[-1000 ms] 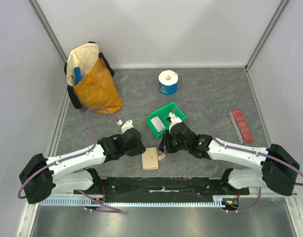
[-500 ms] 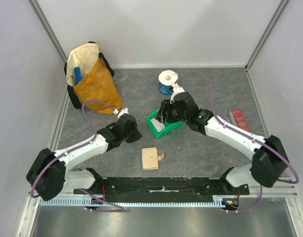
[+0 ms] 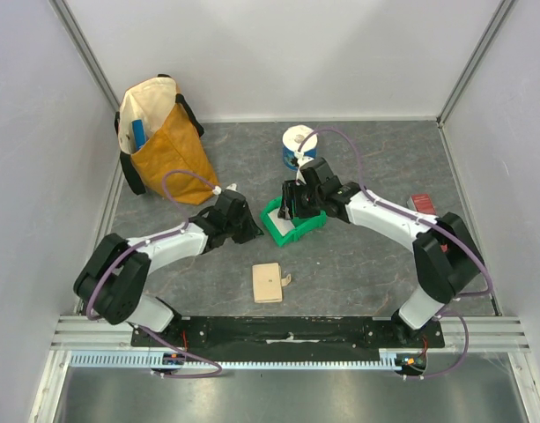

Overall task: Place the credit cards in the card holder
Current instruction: Pick up the credit card from the storage box.

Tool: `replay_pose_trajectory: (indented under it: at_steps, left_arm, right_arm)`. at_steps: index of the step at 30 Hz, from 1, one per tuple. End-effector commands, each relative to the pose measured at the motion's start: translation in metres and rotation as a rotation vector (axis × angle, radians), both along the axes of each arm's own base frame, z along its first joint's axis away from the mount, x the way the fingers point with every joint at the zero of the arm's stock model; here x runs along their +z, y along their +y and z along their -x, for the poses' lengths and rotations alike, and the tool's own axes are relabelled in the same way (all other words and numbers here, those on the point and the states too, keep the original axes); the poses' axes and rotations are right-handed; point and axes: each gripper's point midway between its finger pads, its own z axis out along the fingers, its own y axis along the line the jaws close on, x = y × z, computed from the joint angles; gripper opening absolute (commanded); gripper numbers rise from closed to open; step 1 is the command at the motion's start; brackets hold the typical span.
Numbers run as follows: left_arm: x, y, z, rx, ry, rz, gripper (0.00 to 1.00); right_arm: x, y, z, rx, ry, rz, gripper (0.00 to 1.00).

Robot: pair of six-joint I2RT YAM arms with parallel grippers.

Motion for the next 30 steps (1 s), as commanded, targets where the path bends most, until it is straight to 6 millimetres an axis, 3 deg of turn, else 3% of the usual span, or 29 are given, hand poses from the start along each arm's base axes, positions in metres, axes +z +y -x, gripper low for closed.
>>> replay_pose_trajectory:
  at_steps: [1, 16, 30]
  left_arm:
    - [0.011, -0.023, -0.02, -0.044, -0.045, 0.091, 0.02]
    - [-0.012, -0.031, -0.026, -0.027, -0.006, 0.111, 0.02]
    - [-0.012, -0.038, -0.033, -0.03, -0.002, 0.131, 0.02]
  right_arm:
    - [0.005, 0.005, -0.013, 0.044, -0.02, -0.008, 0.64]
    - [-0.023, 0.014, -0.033, 0.11, 0.052, -0.051, 0.7]
    - [-0.023, 0.028, -0.019, 0.197, 0.103, -0.14, 0.68]
